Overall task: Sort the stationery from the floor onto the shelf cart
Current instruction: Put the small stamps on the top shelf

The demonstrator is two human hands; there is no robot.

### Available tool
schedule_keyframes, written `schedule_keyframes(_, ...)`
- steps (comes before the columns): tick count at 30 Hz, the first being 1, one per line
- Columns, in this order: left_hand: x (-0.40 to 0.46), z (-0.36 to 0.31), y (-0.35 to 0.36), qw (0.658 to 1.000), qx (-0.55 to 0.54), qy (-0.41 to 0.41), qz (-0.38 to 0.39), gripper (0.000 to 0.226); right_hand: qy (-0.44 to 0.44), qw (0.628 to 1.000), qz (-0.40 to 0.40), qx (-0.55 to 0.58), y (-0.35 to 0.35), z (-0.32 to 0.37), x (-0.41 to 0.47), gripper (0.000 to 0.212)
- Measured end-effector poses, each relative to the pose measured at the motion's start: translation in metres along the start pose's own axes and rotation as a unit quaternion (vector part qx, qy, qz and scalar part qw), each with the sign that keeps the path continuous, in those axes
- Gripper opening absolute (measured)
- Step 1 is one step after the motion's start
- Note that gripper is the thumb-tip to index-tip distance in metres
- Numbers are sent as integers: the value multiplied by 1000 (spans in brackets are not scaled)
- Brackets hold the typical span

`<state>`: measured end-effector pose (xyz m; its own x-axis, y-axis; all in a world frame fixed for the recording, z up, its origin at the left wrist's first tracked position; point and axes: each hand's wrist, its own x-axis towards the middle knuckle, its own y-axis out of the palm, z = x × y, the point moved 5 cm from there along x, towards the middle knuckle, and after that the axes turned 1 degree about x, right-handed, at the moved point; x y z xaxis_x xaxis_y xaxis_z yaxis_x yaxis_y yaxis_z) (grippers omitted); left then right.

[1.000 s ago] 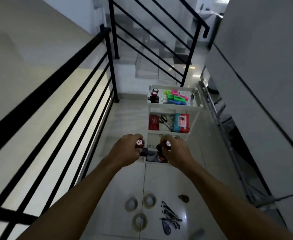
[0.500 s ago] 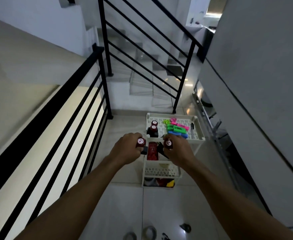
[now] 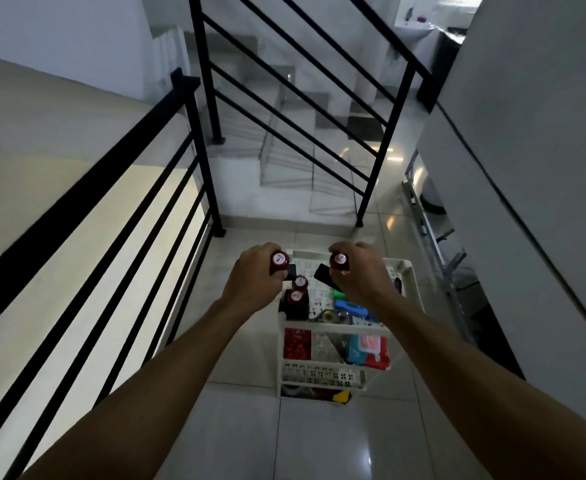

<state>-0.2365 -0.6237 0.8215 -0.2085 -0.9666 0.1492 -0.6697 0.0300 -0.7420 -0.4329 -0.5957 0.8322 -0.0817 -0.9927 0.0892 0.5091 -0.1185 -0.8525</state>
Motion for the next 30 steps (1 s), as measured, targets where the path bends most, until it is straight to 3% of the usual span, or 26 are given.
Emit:
schedule_keyframes(10,55,26,78,996,-37,-44,65,40,-38,999,15,-21,28,-23,88,44)
schedule_keyframes(21,70,45,91,984,-73,-102,130,22,-46,992,113,-25,93,-16,116,45)
schedule_keyframes(27,66,55,94,979,-50,-111,164,26,-59,987,148,-22,102,-14,119,39)
schedule_keyframes(30,63,57,94,983,-44,-108,142,30,-59,987,147,-23,103,-14,119,44)
